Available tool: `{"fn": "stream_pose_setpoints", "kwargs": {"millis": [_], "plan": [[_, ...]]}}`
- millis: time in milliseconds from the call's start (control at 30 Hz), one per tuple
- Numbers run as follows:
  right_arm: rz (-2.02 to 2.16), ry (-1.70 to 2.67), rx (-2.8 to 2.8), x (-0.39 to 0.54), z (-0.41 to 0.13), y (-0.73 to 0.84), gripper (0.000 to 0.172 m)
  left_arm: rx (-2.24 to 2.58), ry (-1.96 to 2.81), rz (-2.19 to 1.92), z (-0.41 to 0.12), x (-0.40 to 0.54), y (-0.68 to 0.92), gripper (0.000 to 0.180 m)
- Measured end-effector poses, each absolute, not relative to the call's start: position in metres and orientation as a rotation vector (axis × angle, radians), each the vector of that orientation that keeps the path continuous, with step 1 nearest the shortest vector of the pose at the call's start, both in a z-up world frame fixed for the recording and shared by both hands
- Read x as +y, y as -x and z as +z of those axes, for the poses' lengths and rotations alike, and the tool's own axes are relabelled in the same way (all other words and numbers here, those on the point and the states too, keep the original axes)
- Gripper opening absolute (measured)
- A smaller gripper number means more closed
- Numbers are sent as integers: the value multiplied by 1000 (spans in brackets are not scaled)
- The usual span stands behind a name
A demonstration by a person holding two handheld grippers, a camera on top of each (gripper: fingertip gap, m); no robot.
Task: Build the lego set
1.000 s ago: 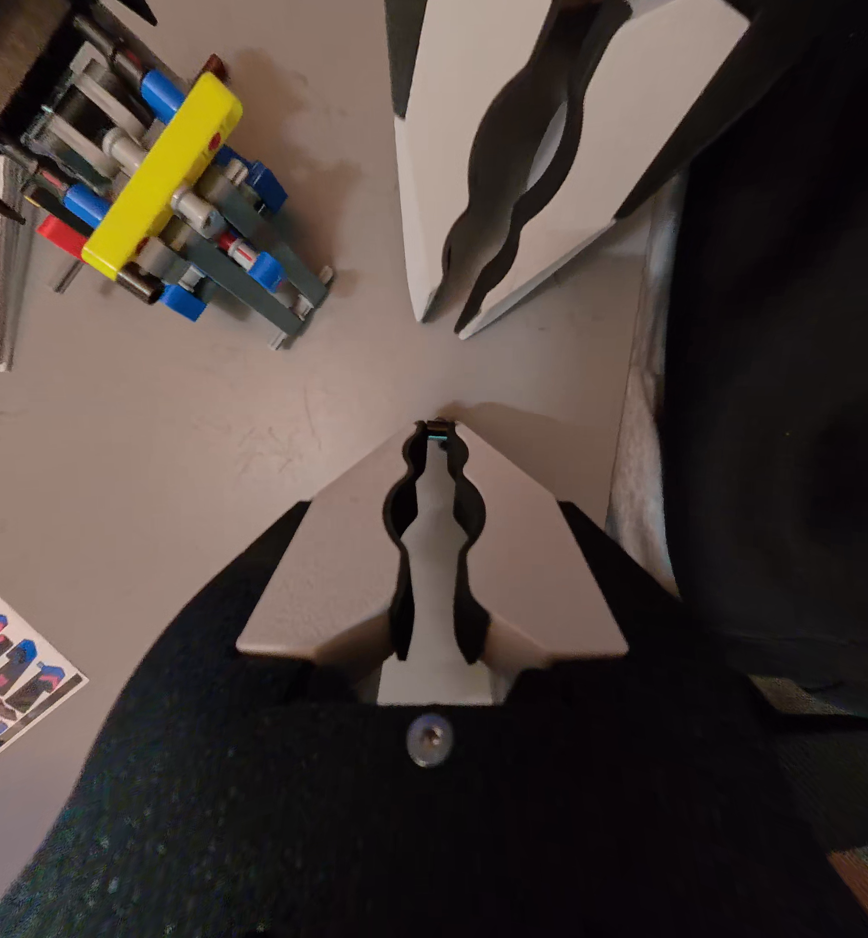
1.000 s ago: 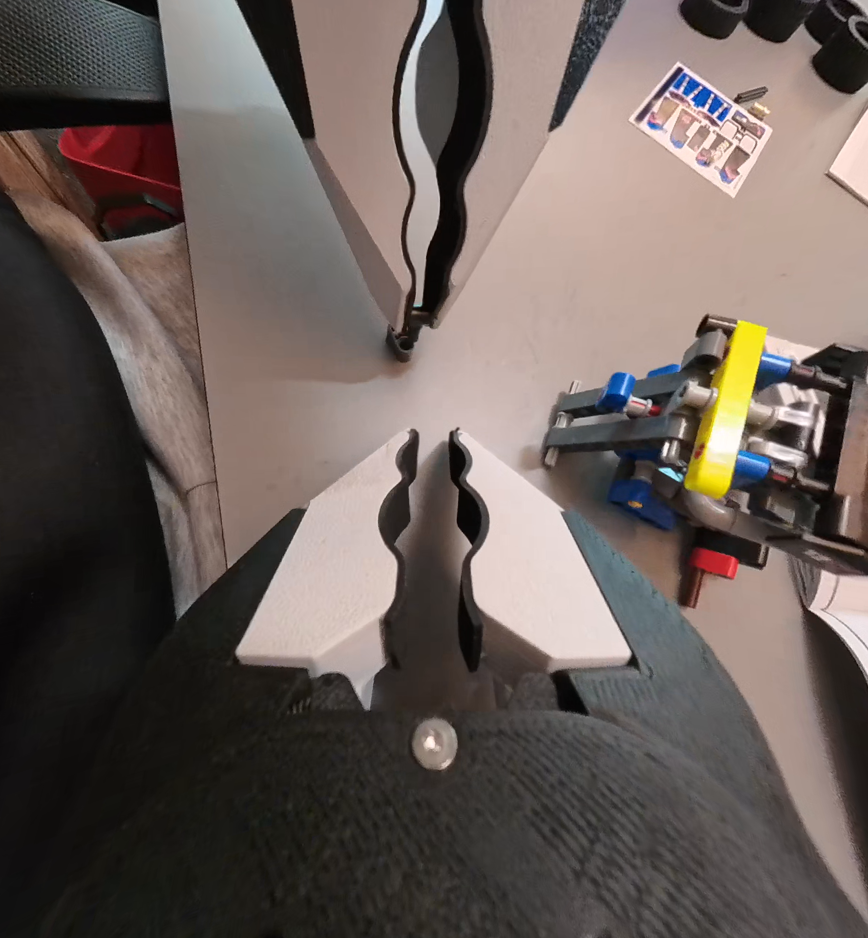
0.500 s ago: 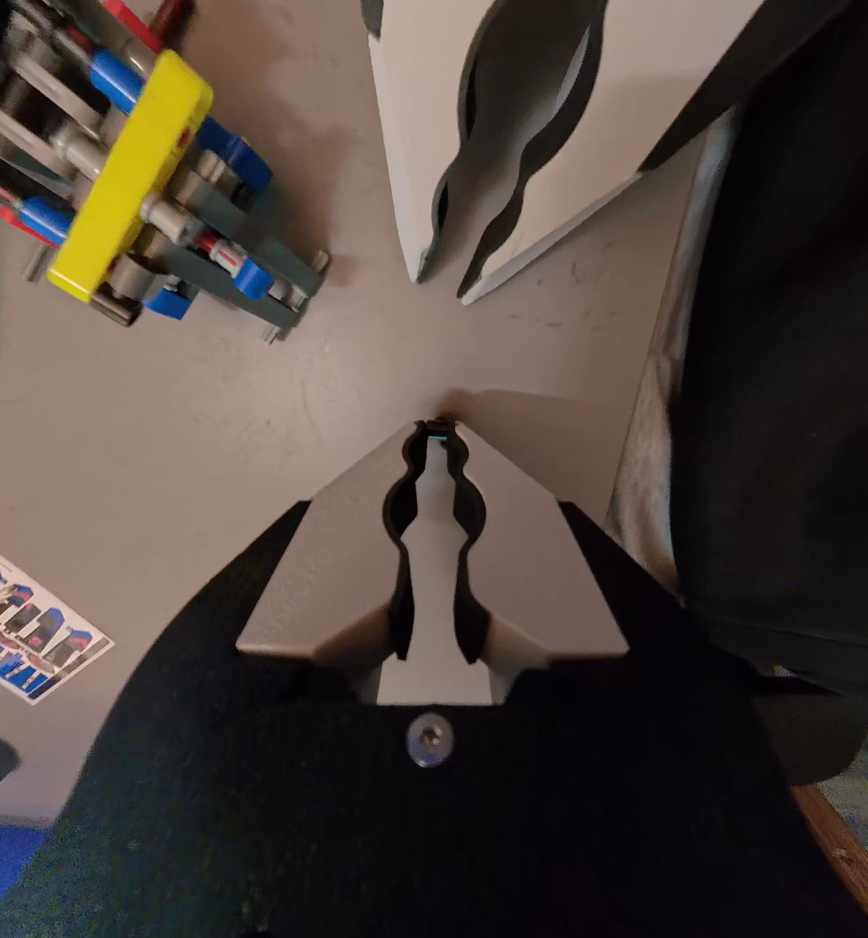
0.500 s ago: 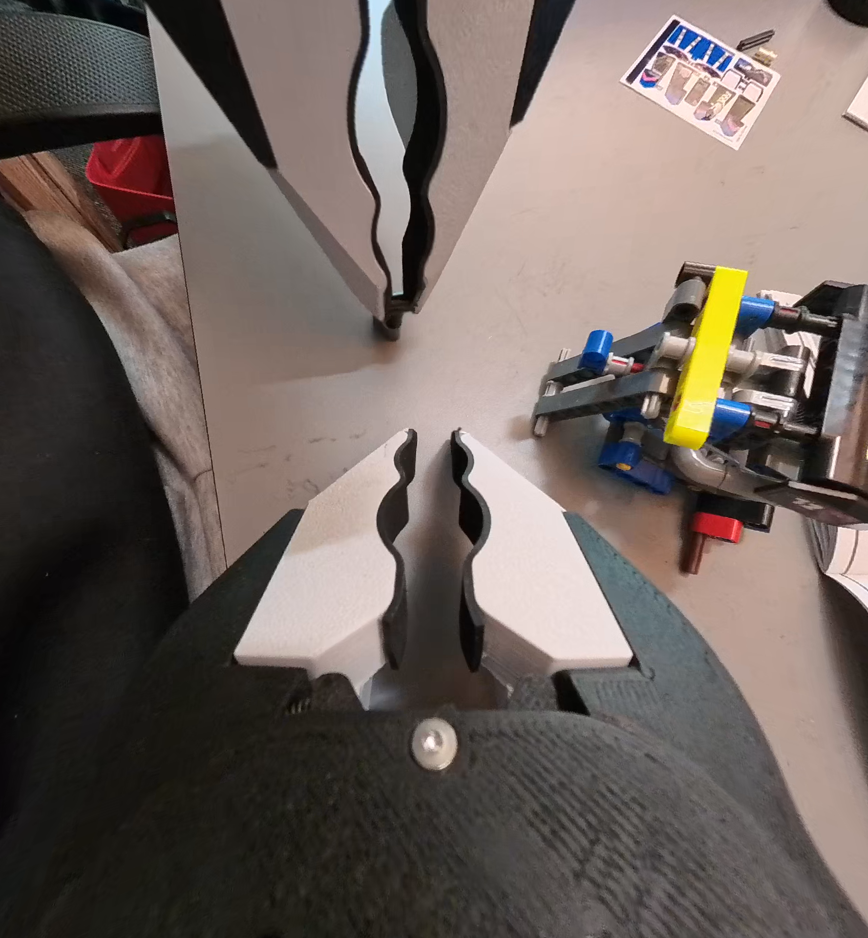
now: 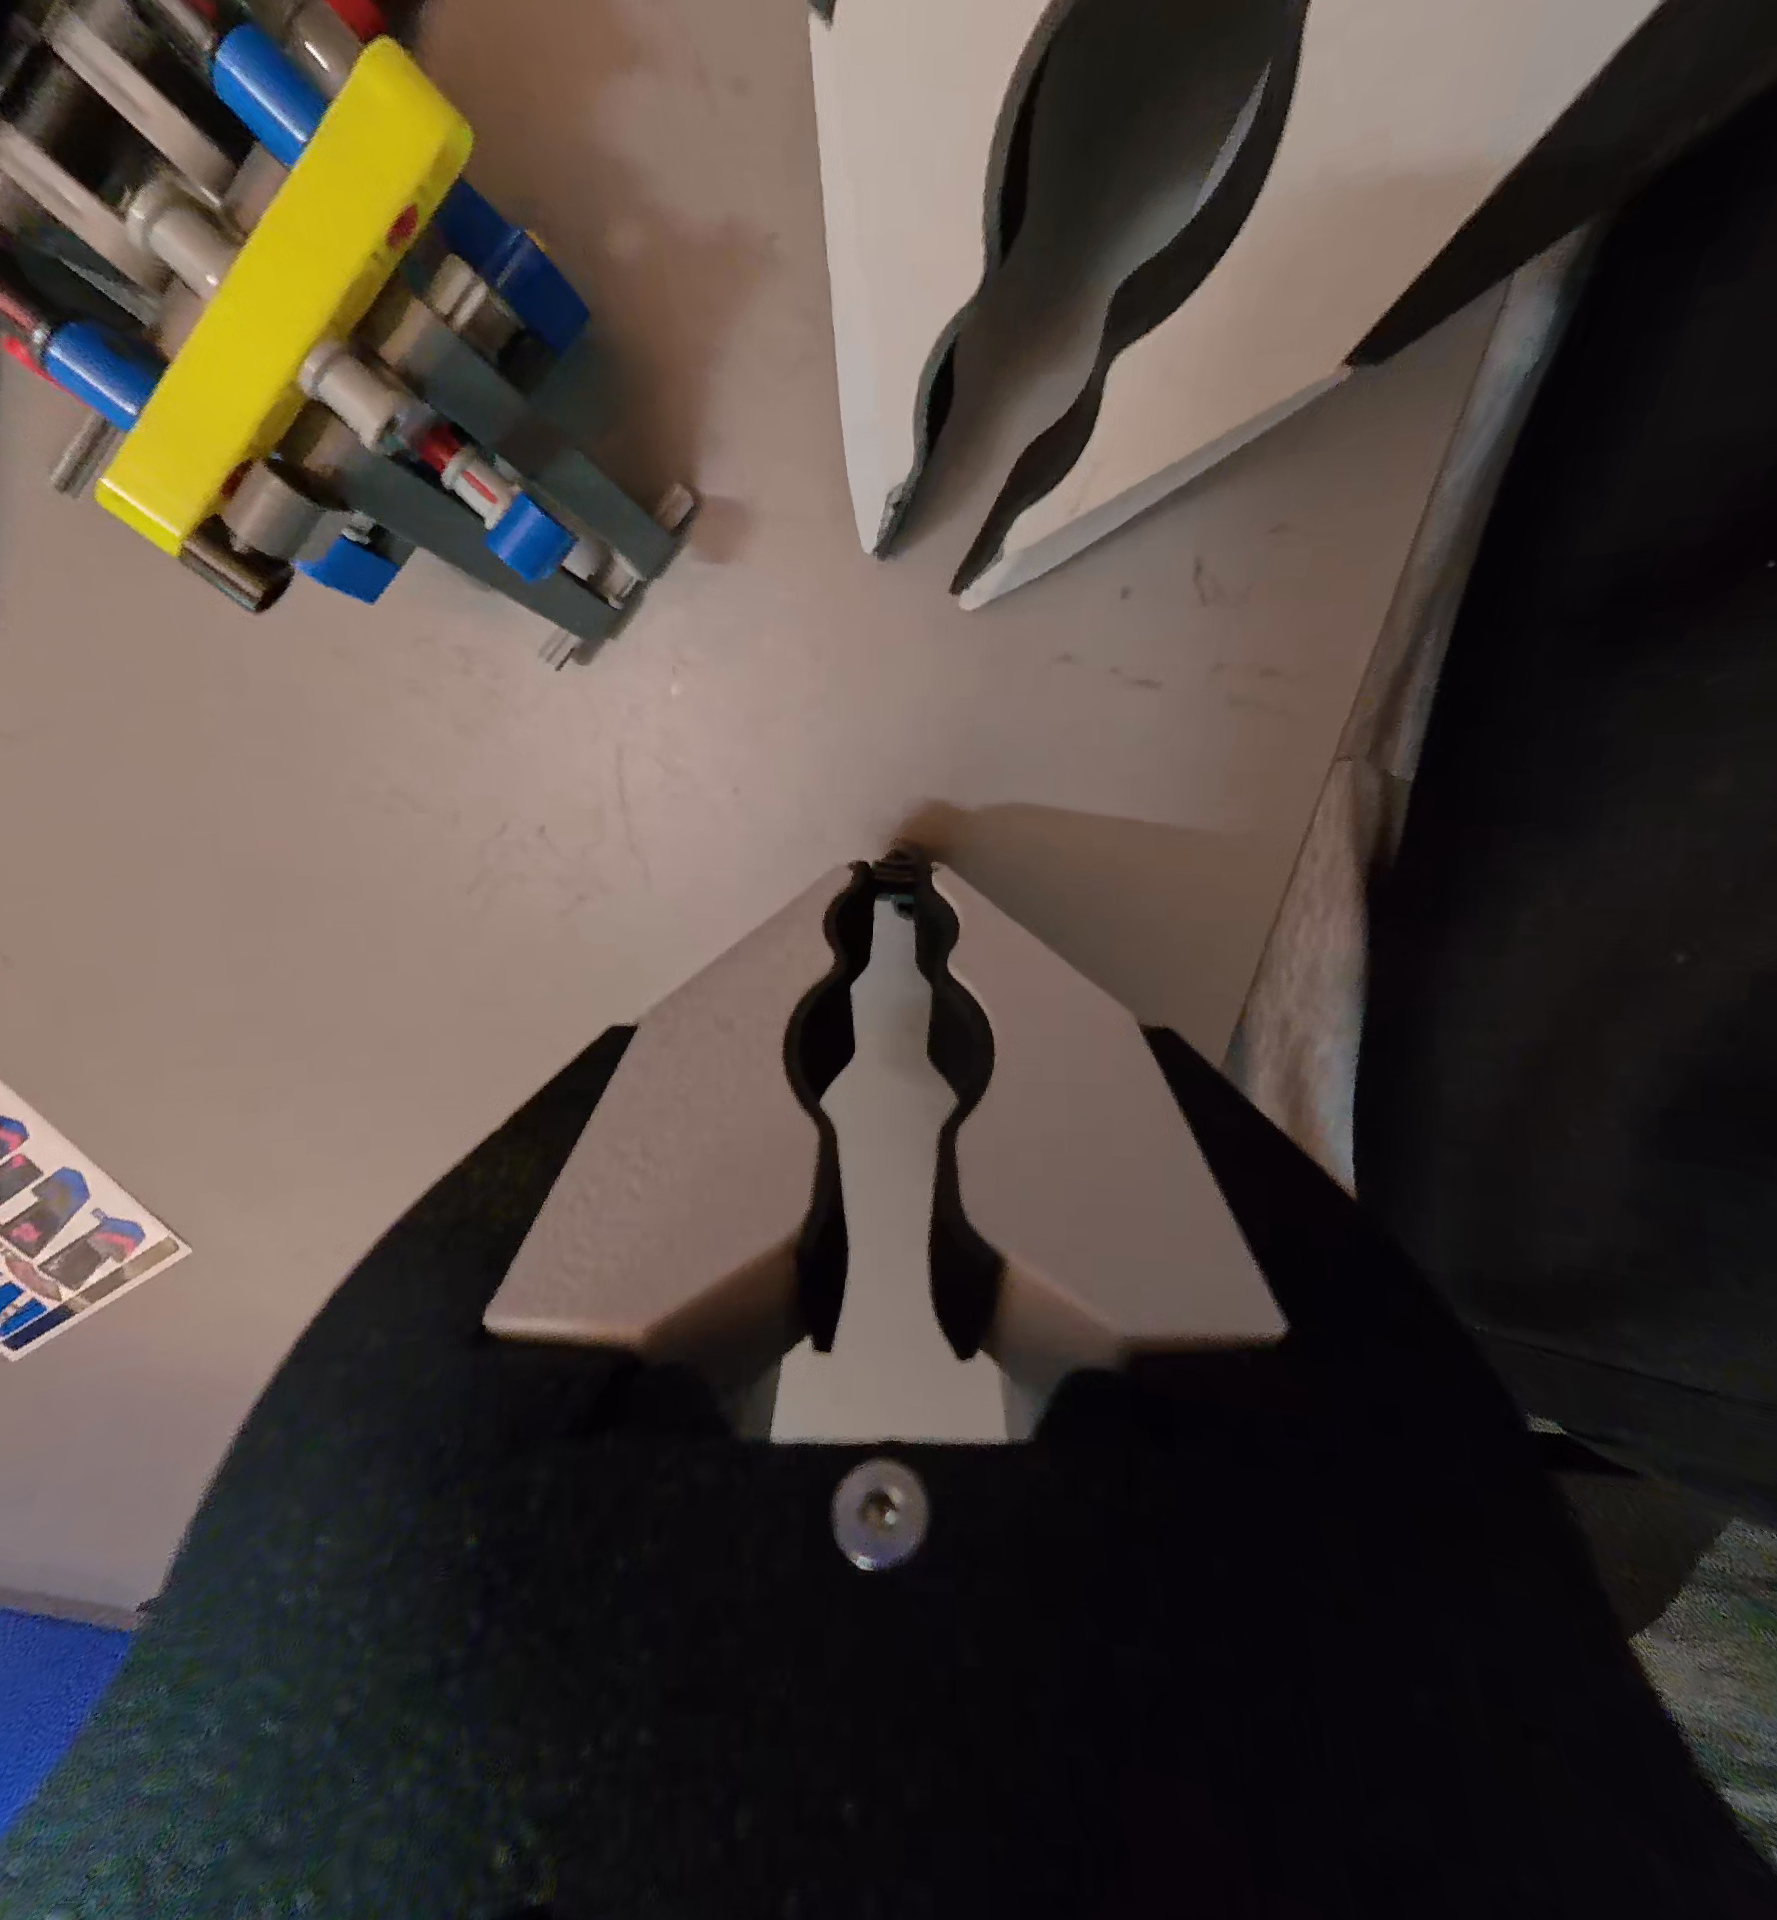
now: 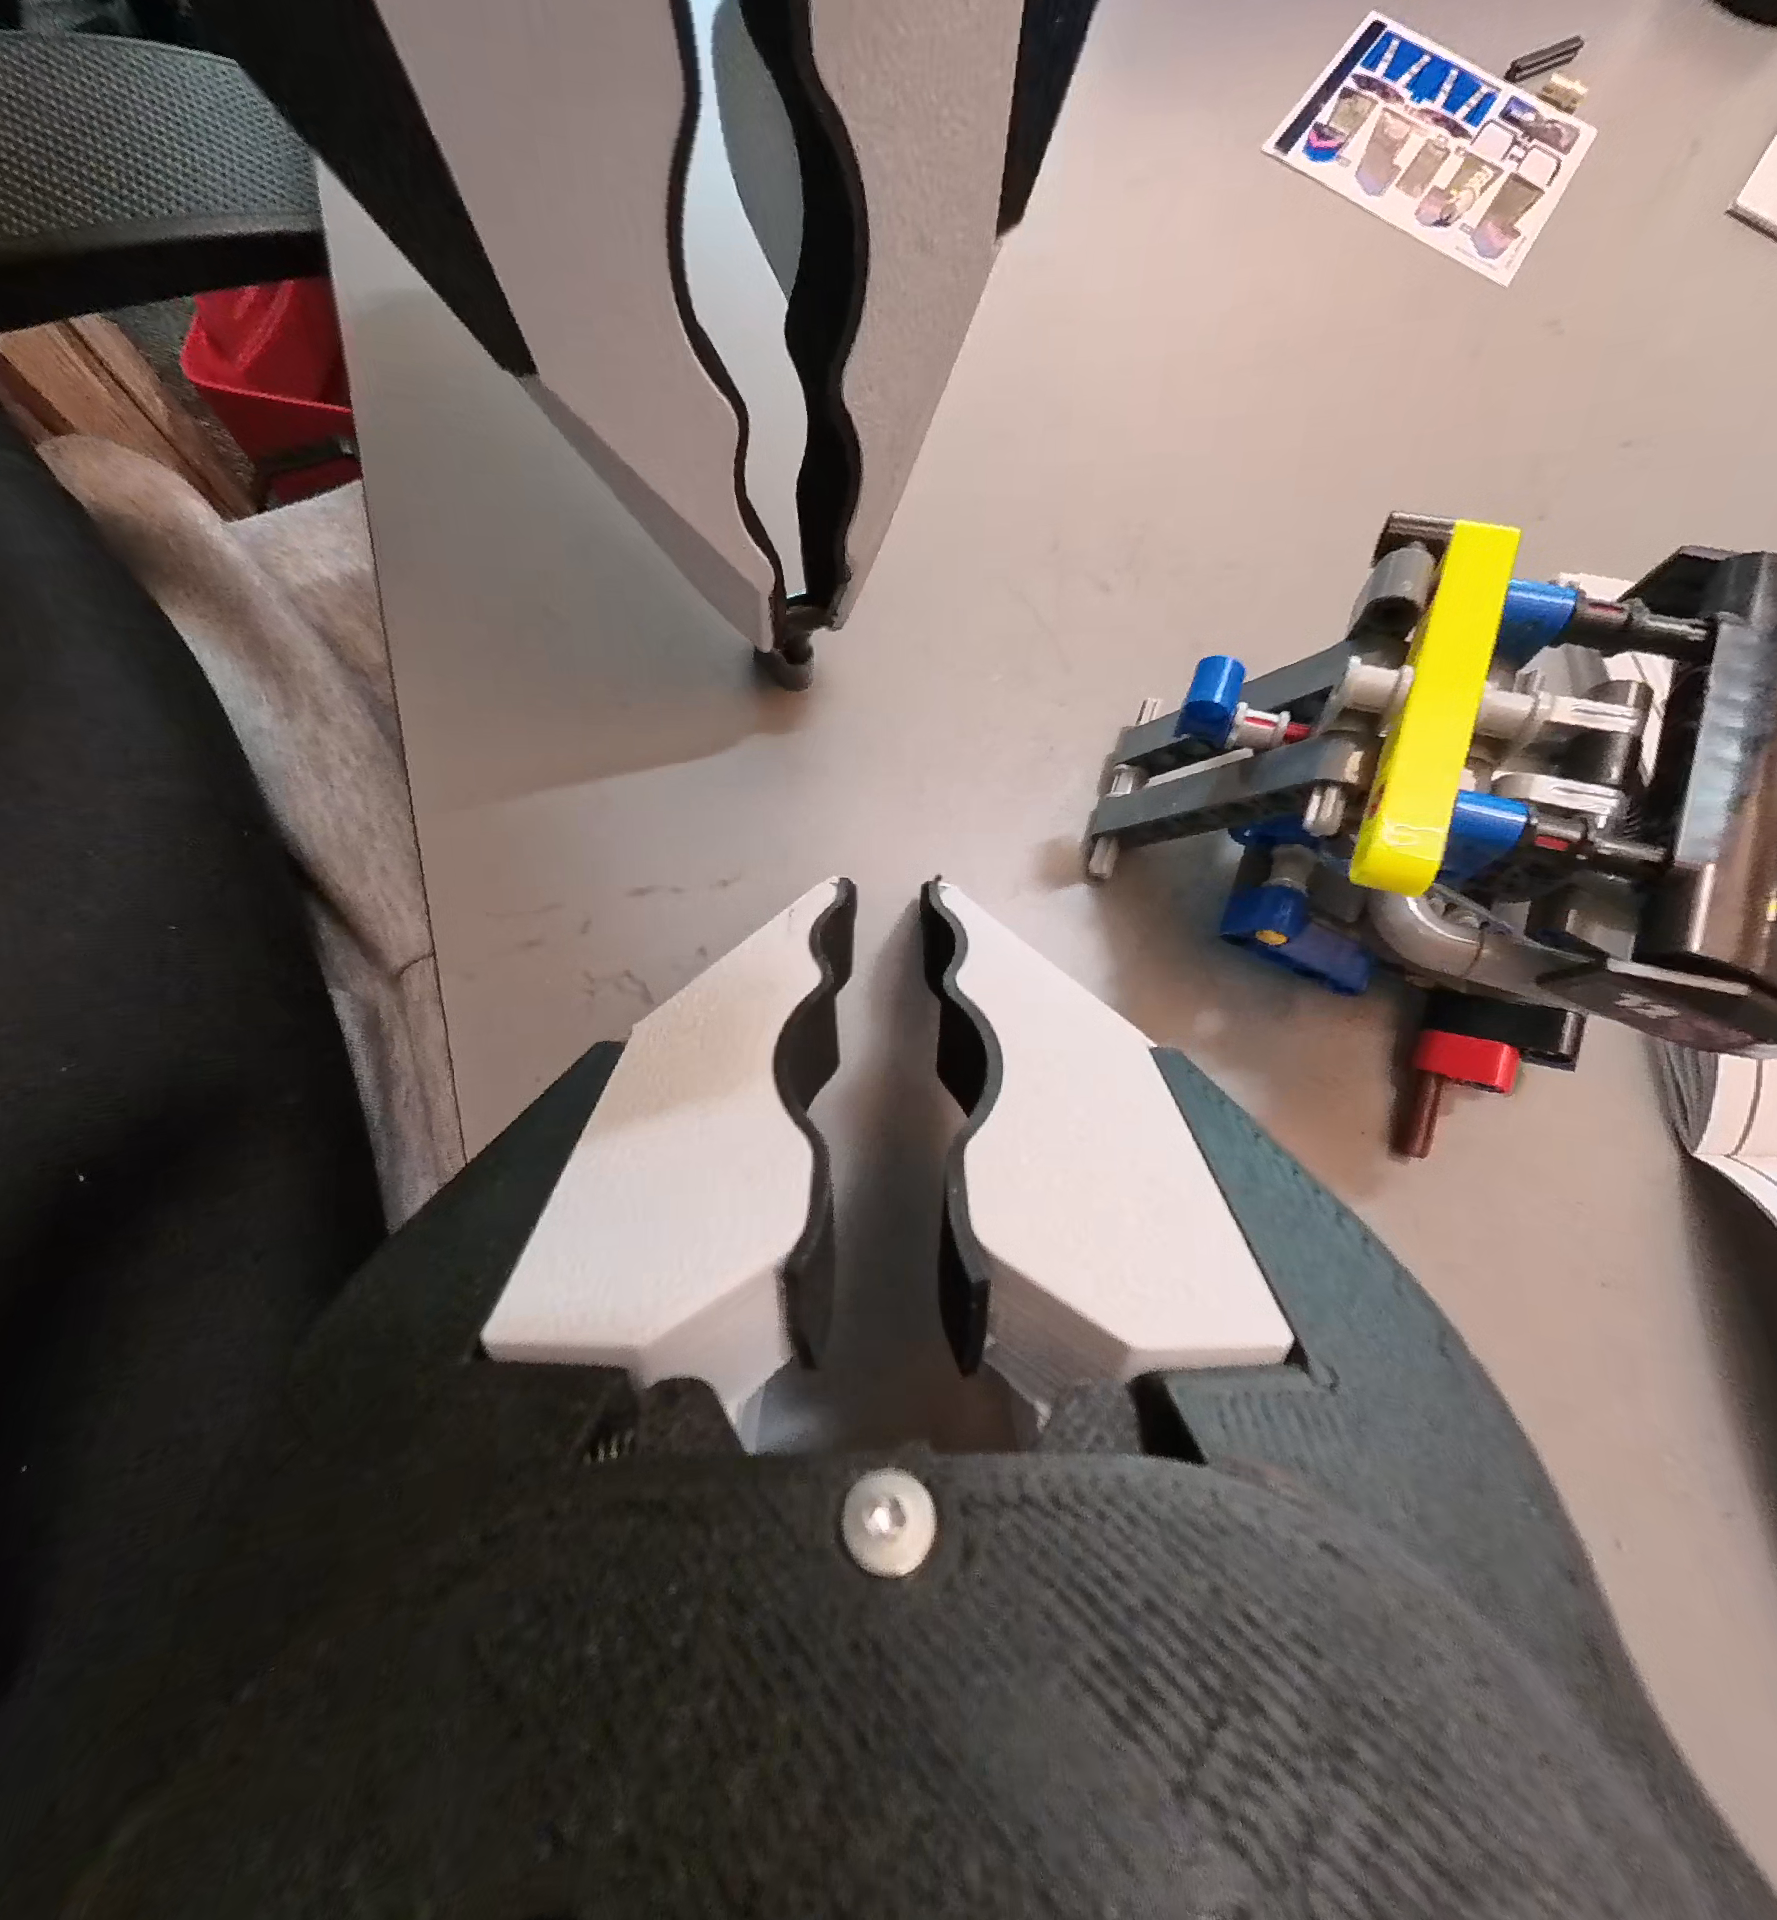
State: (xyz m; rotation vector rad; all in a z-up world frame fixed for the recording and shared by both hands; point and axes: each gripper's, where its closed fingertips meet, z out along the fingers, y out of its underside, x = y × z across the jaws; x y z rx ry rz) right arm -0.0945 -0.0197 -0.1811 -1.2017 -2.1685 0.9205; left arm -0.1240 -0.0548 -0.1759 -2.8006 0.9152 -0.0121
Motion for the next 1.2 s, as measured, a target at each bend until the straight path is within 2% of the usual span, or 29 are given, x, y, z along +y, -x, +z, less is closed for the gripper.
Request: {"fn": "stream_pose_setpoints", "kwargs": {"millis": [500,767,1200], "plan": [[932,1209,-2174,-20,-181,94,9,554,2918,-231,-177,-56,126,5],[949,1235,-2173,-19,-181,95,11,757,3006,85,-178,-55,127,4],[969,1350,-2123,0,-181,86,9,707,3024,83,-180,-52,124,5]]}}
